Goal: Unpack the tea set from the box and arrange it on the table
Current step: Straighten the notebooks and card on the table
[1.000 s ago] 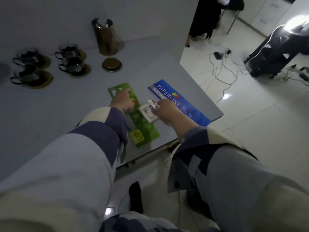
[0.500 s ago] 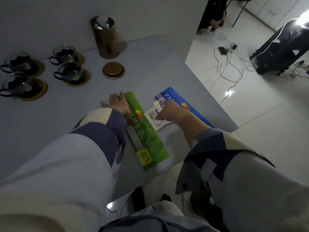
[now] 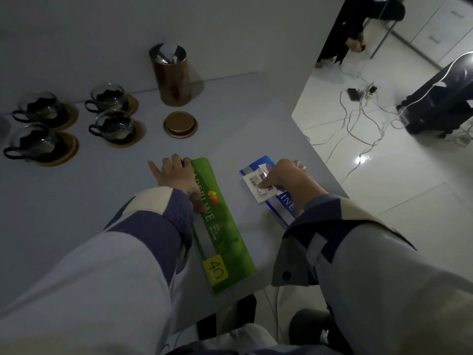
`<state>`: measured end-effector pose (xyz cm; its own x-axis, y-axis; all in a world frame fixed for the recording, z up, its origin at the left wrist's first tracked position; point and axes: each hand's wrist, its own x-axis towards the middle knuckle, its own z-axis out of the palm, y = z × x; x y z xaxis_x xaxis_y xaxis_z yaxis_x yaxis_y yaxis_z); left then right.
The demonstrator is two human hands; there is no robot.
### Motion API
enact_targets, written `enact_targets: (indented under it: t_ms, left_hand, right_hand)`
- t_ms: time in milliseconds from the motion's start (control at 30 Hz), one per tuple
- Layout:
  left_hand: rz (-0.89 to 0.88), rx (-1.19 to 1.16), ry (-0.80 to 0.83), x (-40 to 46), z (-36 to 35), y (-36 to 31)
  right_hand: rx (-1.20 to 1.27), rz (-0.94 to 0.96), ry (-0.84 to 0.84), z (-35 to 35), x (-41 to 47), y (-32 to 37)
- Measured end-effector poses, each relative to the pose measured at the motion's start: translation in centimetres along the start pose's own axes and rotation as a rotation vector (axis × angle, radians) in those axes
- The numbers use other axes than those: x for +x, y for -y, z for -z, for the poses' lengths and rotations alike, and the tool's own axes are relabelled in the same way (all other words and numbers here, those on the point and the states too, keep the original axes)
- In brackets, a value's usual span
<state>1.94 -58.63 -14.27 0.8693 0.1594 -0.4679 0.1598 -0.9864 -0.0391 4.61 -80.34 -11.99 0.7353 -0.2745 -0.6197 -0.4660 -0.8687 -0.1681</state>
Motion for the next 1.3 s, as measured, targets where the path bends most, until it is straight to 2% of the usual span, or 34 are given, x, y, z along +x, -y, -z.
enact_targets:
  t_ms: [100,267,367,533,667,733,800,833,900,967,1100,1300]
  left_hand:
    - [-0.011,0.005,-0.003,-0.5,0.1,0.2]
    - [0.018,-0.113,-0.027,-0.8,0.0,0.1]
    - [0.044,-0.238,-0.058,-1.5,-0.2,-0.6]
    - [0.096,-0.683,-0.134,-2.7,0.3,-0.9]
    - [0.29,-1.079,-0.081,-2.9,2.3,-0.2]
    - [0.292,-1.269,-0.037,-2.8,3.3,0.0]
    - [0.195,-1.382,0.033,-2.8,3.7,0.2]
    - [0.154,-1.339,0.043,-3.0,3.8,0.1]
    - [0.169,-1.294,-0.023,-2.7,3.7,0.1]
    - [0.196,-1.403,-0.075,-1.6,3.6,-0.3]
    - [0.096,-1.52,-0.053,0.2,5.3,-2.5]
    - [0.022,-1.676,-0.109,3.2,9.5,-6.6]
  right_hand:
    - [0.038,-0.012,0.017,0.6,0.5,-0.7]
    - [0.102,-0.014,-0.094,-0.5,1.0,-0.9]
    - [0.258,0.058,-0.104,-0.8,0.2,-1.0]
    - [0.315,0.144,-0.17,-1.7,-0.9,-1.2]
    - [0.38,0.181,-0.192,-1.2,-1.8,-1.1]
    - [0.441,0.199,-0.21,0.0,-2.1,-0.6]
    - [0.585,0.217,-0.177,1.4,-2.1,-0.1]
    - [0.664,0.241,-0.138,2.0,-2.1,0.1]
    - [0.807,0.301,-0.028,3.1,-2.2,0.8]
    - [0.895,0.339,0.079,3.5,-2.4,1.5]
    - [0.957,0.408,0.196,3.1,-1.2,3.1]
    - [0.984,0.507,0.234,4.9,3.6,4.9]
